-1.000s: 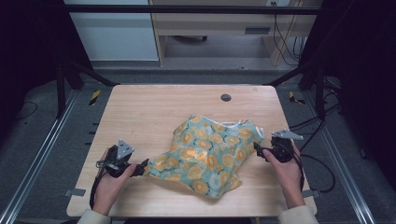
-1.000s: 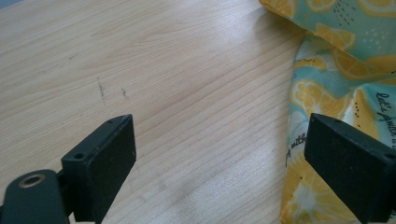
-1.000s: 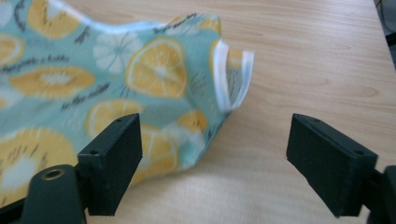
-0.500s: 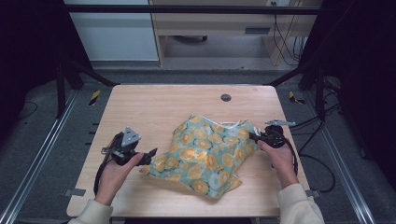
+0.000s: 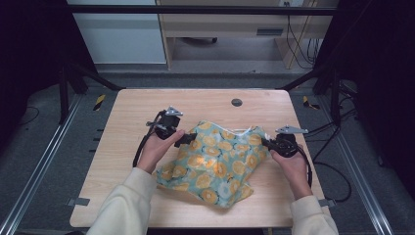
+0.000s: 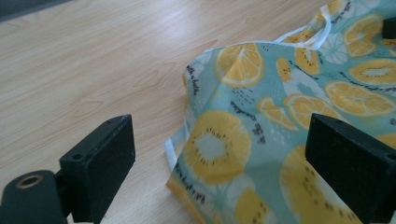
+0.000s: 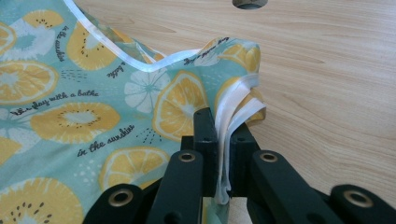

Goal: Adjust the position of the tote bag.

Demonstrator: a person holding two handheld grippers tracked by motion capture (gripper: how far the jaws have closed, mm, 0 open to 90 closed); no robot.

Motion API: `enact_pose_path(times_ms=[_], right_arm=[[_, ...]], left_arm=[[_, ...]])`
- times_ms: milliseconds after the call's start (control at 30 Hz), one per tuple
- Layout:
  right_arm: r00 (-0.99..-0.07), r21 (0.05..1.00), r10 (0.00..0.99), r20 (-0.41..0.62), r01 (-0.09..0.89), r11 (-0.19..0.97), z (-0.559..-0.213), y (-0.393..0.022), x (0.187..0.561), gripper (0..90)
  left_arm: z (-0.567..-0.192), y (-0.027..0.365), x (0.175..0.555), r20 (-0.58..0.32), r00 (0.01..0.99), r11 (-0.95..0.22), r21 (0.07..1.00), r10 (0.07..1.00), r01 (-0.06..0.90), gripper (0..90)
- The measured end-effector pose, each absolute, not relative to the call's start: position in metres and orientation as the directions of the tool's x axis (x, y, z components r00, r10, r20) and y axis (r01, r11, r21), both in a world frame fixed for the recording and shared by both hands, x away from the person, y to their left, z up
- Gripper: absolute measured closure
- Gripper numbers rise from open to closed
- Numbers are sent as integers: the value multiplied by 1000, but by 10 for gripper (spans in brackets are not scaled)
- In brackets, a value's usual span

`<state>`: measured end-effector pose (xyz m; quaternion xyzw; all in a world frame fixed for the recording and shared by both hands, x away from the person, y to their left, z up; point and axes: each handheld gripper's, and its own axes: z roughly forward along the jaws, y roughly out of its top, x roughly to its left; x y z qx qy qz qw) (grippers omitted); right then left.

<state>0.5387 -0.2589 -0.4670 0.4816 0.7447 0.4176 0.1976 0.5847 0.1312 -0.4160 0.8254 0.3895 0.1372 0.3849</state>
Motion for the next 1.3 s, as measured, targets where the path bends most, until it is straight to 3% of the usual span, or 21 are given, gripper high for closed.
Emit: enact_pose_path(times_ms=[333, 467, 600, 667, 700, 733, 800, 833, 967, 1033, 1300], right_arm=[[-474, 814, 877, 82, 540, 216, -469, -257, 535, 856], [-474, 817, 876, 86, 537, 211, -468, -255, 534, 860], [-474, 817, 876, 88, 538, 209, -468, -255, 534, 860], [-476, 818, 876, 83, 534, 212, -468, -255, 535, 860], [-475, 819, 876, 84, 534, 210, -467, -256, 534, 862], [-471, 821, 877, 91, 534, 202, -467, -256, 534, 868], [-473, 823, 876, 88, 530, 204, -466, -257, 534, 871], [-472, 823, 877, 95, 533, 198, -466, -257, 534, 876], [-472, 827, 877, 90, 526, 198, -464, -257, 533, 884], [-471, 831, 877, 94, 523, 191, -462, -257, 532, 888], [-477, 868, 874, 91, 469, 166, -445, -260, 524, 895]], left_arm=[[-435, 125, 596, -128, 636, -390, 693, 761, 606, 94], [-443, 123, 596, -128, 642, -406, 678, 756, 613, 138], [-450, 120, 596, -121, 638, -422, 654, 761, 627, 284], [-451, 120, 596, -121, 638, -422, 655, 760, 626, 414], [-452, 120, 595, -116, 638, -425, 654, 761, 626, 414], [-453, 120, 595, -112, 638, -427, 654, 762, 625, 546], [-455, 121, 594, -113, 643, -433, 650, 758, 624, 588], [-456, 122, 593, -110, 657, -448, 648, 746, 616, 698], [-457, 125, 590, -98, 672, -458, 659, 734, 596, 864], [-456, 127, 589, -97, 676, -461, 660, 730, 593, 900], [-435, 142, 576, -56, 673, -438, 720, 737, 539, 900]])
